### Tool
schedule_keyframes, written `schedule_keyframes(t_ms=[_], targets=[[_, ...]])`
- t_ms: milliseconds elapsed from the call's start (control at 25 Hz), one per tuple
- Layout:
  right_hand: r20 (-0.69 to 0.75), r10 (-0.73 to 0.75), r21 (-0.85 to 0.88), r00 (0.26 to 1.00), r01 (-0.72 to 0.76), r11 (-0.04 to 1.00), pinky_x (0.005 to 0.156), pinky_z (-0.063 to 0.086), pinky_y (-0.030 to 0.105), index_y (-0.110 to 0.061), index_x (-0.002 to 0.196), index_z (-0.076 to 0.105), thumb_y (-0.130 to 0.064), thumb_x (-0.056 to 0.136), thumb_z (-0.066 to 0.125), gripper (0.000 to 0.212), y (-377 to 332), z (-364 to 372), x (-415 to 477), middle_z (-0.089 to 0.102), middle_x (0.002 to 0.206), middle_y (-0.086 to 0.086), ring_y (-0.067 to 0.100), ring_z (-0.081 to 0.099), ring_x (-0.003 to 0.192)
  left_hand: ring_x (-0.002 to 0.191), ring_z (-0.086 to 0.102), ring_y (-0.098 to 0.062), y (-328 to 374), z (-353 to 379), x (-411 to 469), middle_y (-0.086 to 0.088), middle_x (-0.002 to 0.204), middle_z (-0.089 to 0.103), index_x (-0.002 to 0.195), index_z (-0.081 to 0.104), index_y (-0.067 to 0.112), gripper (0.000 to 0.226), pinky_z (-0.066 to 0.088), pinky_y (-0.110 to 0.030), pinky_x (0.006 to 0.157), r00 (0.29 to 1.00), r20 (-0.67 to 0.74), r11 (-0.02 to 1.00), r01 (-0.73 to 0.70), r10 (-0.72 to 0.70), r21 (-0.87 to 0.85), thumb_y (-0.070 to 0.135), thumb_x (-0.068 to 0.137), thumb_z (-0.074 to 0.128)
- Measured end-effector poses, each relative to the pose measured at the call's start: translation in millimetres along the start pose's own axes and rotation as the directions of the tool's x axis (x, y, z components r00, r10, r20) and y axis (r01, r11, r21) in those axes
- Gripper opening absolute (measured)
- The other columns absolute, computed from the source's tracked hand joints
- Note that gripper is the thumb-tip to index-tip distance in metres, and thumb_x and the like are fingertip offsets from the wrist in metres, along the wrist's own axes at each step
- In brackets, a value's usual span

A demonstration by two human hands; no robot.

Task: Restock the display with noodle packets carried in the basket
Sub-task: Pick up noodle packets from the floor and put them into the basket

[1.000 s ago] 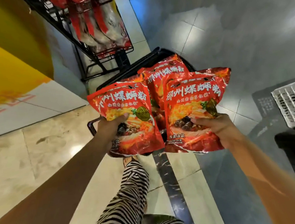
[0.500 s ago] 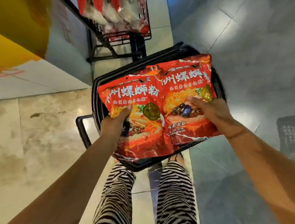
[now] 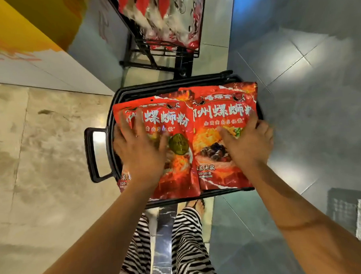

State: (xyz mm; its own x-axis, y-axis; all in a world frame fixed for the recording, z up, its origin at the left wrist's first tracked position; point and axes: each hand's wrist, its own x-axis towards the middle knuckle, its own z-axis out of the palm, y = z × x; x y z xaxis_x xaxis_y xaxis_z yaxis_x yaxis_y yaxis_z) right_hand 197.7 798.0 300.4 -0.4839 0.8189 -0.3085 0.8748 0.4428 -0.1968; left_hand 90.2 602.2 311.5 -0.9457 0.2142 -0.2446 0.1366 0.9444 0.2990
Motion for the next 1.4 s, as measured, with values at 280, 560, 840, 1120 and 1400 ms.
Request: schedule_keyframes(t_ms=[280, 560, 840, 1120, 1400], targets=[[-0.022, 0.080, -0.076, 0.997, -0.081, 0.994, 0.105, 0.029, 0.057, -0.019, 0.154, 0.021, -0.086, 0.078, 0.034, 0.102, -9.6, 51.3, 9.6, 0.028, 0.149, 0.021, 0.042, 0.030, 0.133, 0.150, 0.007, -0.035, 4.1, 48.6, 16.5, -0.001, 0.163, 0.021, 0.147, 0.039, 0.040, 0.063, 0.006, -0.066, 0.115, 0.994, 0.098, 0.985, -0.071, 0.056, 0.154, 0.070, 0.092, 0.027], [-0.047, 0.094, -0.103, 0.994, -0.099, 0.990, 0.095, 0.034, 0.056, -0.015, 0.149, 0.031, -0.087, 0.076, 0.021, 0.103, -9.1, 75.1, 30.4, 0.038, 0.142, 0.025, 0.043, 0.039, 0.125, 0.149, 0.008, -0.035, 14.3, 81.5, 25.6, 0.000, 0.162, 0.021, 0.143, 0.041, 0.041, 0.056, 0.006, -0.065, 0.114, 0.997, 0.073, 0.982, -0.002, -0.013, 0.190, 0.065, 0.094, 0.028], [-0.042, 0.088, -0.105, 0.995, -0.092, 0.990, 0.090, 0.036, 0.056, -0.010, 0.145, 0.036, -0.084, 0.079, 0.023, 0.100, -7.3, 91.9, 31.4, 0.044, 0.136, 0.026, 0.044, 0.043, 0.121, 0.148, 0.009, -0.035, 6.7, 101.9, 24.4, 0.000, 0.162, 0.023, 0.138, 0.047, 0.039, 0.054, 0.009, -0.068, 0.111, 1.000, 0.024, 0.987, 0.012, -0.016, 0.158, 0.064, 0.093, 0.030], [-0.065, 0.085, -0.085, 0.994, -0.091, 0.992, 0.096, 0.032, 0.057, -0.014, 0.150, 0.031, -0.087, 0.075, 0.015, 0.105, -5.4, 94.1, 30.6, 0.038, 0.143, 0.023, 0.041, 0.037, 0.128, 0.148, 0.010, -0.035, 5.2, 103.9, 22.4, 0.000, 0.161, 0.024, 0.138, 0.047, 0.038, 0.056, 0.006, -0.066, 0.111, 1.000, -0.012, 0.988, 0.001, 0.001, 0.156, 0.064, 0.093, 0.028], [-0.042, -0.008, -0.098, 0.999, 0.004, 0.995, 0.104, 0.029, 0.056, -0.016, 0.152, 0.023, -0.086, 0.082, 0.024, 0.099, 5.1, 68.6, 18.2, 0.035, 0.145, 0.022, 0.042, 0.034, 0.129, 0.151, -0.001, -0.032, 2.2, 69.9, 11.4, 0.002, 0.165, 0.012, 0.147, 0.035, 0.041, 0.056, -0.007, -0.060, 0.114, 0.997, 0.071, 0.995, -0.033, 0.026, 0.095, 0.064, 0.096, 0.027]])
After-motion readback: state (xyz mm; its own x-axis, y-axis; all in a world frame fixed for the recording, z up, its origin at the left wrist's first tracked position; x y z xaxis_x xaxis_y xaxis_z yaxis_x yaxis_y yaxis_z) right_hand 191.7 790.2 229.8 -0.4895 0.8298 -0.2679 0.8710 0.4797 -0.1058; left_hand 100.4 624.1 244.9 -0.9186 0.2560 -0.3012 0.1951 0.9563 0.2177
